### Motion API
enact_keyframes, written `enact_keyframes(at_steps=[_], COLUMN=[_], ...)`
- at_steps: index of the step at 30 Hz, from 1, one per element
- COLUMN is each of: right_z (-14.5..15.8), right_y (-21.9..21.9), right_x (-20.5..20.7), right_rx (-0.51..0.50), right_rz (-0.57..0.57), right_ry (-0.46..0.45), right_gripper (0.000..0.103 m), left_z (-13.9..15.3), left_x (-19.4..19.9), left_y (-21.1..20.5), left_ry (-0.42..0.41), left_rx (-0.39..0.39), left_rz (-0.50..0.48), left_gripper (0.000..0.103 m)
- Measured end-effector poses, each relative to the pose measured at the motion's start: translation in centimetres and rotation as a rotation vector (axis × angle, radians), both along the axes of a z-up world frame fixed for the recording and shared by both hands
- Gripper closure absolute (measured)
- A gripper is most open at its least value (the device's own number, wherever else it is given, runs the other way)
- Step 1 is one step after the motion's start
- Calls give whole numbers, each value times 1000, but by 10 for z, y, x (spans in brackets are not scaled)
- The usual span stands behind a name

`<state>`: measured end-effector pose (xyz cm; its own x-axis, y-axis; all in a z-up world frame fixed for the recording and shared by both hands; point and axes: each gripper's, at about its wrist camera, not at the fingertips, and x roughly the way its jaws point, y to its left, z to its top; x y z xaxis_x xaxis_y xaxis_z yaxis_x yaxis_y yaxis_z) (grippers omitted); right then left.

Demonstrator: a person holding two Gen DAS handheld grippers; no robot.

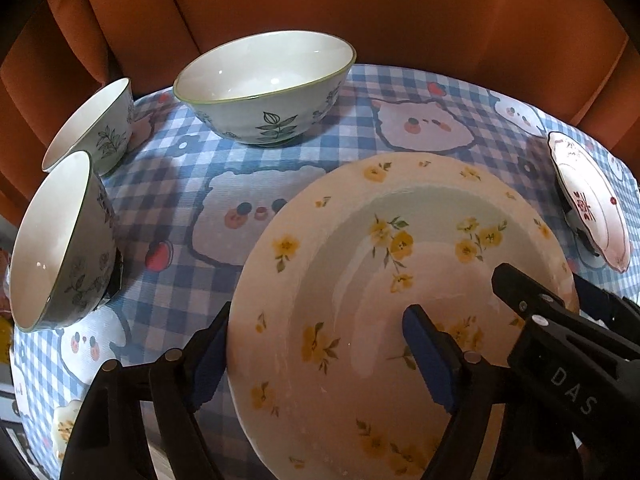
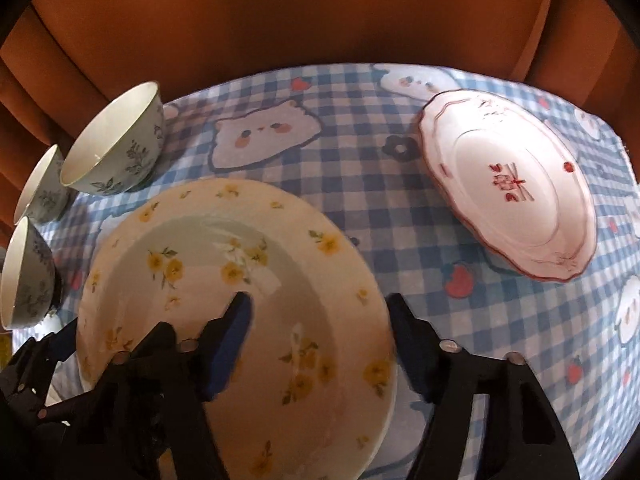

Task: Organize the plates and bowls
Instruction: 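Carry the deep floral plate with both grippers over the flat floral plate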

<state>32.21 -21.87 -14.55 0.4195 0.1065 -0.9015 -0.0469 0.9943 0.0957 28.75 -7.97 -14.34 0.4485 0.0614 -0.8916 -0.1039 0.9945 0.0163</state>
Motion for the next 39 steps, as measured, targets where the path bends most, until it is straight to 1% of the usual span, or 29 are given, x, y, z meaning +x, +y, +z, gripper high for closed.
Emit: enact_keyframes(at_steps=[3, 8, 11, 12, 19, 23, 24, 26, 29, 31, 34, 36, 39], right_z=[0, 2, 2, 2, 2, 3, 3, 4, 4, 5, 3, 2, 2], right_y=[0, -9, -19, -23, -45, -50, -53, -55, -56, -56, -60, -61, -60], right_x=[-2, -11, -23, -28, -59, -73, -76, -78, -80, -80, -77, -76, -75], right_rx=[-3, 0, -6, -5, -21, -29, -22, -7, -9, -11, -10, -13, -24], right_rz=[5, -22, -41, -46, -92, -108, -111, -104, -104, -100, -92, -67, -43], right_ry=[-6, 15, 31, 37, 59, 64, 67, 65, 43, 28, 19, 19, 18], right_gripper=[34, 34, 34, 34, 34, 34, 34, 34, 36, 38, 45, 45, 45], left_z=[1, 0, -1, -1, -1, 0, 0, 0, -1, -1, -2, -2, -2], left_x=[0, -10, -20, -22, -48, -56, -56, -56, -54, -54, -51, -48, -47], left_y=[-1, -10, -18, -20, -43, -48, -49, -49, -52, -51, -48, -46, -48], left_ry=[9, 28, 41, 67, 85, 98, 97, 97, 89, 83, 83, 87, 83], left_rx=[-2, -14, -24, -49, -49, -57, -54, -36, -27, -31, -59, -78, -70], left_rz=[-18, -62, -93, -109, -165, -180, -180, -164, -156, -145, -124, -102, -97], left_gripper=[21, 21, 21, 21, 22, 22, 22, 26, 27, 26, 27, 27, 26])
